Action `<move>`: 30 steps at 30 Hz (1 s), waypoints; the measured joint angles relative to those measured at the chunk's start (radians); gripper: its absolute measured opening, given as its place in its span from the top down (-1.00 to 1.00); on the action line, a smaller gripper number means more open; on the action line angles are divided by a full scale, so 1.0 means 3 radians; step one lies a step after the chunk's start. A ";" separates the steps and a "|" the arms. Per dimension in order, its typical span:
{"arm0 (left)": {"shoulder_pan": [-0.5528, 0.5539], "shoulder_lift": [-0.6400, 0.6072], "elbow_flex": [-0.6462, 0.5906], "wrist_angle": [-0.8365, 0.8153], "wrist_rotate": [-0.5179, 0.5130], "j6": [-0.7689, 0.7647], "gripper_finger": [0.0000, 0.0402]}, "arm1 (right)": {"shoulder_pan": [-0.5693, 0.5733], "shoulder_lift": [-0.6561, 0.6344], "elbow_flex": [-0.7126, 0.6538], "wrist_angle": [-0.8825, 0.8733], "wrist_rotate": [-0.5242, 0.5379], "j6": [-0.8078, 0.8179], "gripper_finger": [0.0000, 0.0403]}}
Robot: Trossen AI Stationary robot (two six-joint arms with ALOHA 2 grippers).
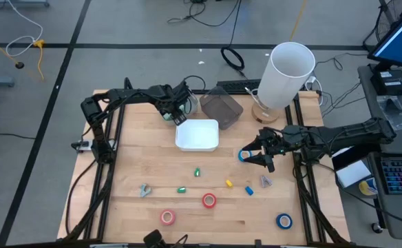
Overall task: Pick and place Stapler, Stapler remover, tape
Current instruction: Put the light blue stapler into the gray bin, then put the bottom green stapler into the gray bin
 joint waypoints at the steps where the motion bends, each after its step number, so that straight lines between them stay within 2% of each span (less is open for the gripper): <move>1: 0.0000 -0.0001 0.0016 -0.0022 0.0000 0.0014 0.13 | 0.0000 0.0000 0.0000 0.0000 0.0000 -0.0004 -0.31; 12: -0.0064 -0.0382 0.0659 -0.0828 0.0036 -0.0093 0.13 | 0.0000 0.0000 0.0000 0.0019 0.0000 0.0024 -0.31; 17: -0.0264 -0.0716 0.0667 -0.1115 0.0359 -0.0350 0.13 | 0.0000 0.0000 0.0000 0.0025 -0.0001 0.0107 -0.31; 23: -0.0815 -0.0985 0.0667 -0.1533 0.0490 -0.0731 0.13 | 0.0000 0.0000 0.0000 0.0026 -0.0001 0.0108 -0.31; 30: -0.1799 -0.1030 0.0663 -0.1630 0.0492 -0.1101 0.13 | 0.0000 0.0001 0.0000 0.0026 -0.0001 0.0108 -0.31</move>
